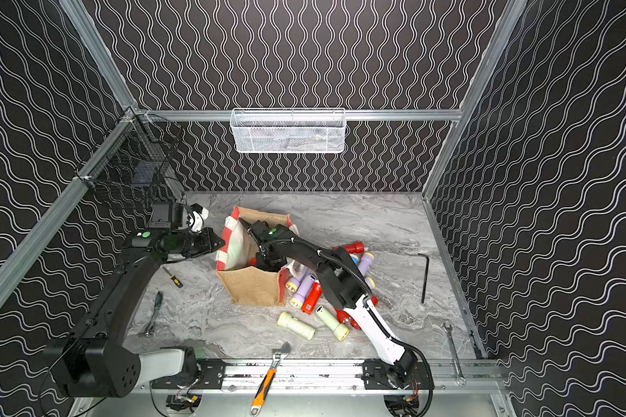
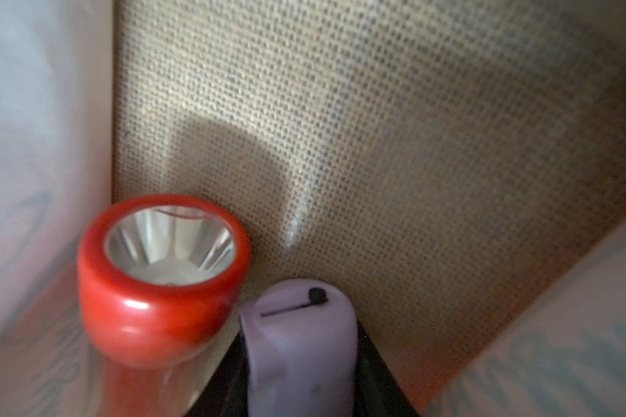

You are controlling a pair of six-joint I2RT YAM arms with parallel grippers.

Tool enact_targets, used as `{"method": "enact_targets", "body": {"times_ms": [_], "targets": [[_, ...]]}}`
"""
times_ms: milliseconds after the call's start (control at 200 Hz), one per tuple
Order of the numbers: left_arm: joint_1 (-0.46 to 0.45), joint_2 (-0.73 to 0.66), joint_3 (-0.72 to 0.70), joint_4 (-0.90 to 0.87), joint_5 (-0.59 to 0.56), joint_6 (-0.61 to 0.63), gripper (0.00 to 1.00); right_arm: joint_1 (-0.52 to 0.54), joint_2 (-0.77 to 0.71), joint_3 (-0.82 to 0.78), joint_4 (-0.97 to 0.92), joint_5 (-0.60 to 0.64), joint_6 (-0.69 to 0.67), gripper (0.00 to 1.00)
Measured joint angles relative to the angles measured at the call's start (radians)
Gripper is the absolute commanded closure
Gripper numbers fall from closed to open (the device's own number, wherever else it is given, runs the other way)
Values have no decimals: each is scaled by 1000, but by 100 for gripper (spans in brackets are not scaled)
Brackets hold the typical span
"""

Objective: Put the flashlights into the tote bags
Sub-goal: Place the flashlight in the canvas bag.

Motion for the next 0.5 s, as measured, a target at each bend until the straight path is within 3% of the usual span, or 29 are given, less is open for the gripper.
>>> {"method": "enact_targets", "body": {"times_ms": [265,500], "targets": [[0,0,0,0,-3,0,83,-3,1,11,-5,-14,-18,44],[0,-8,0,-1,-9,0,83,-16,-2,21,-4,-35,-34,41]]}}
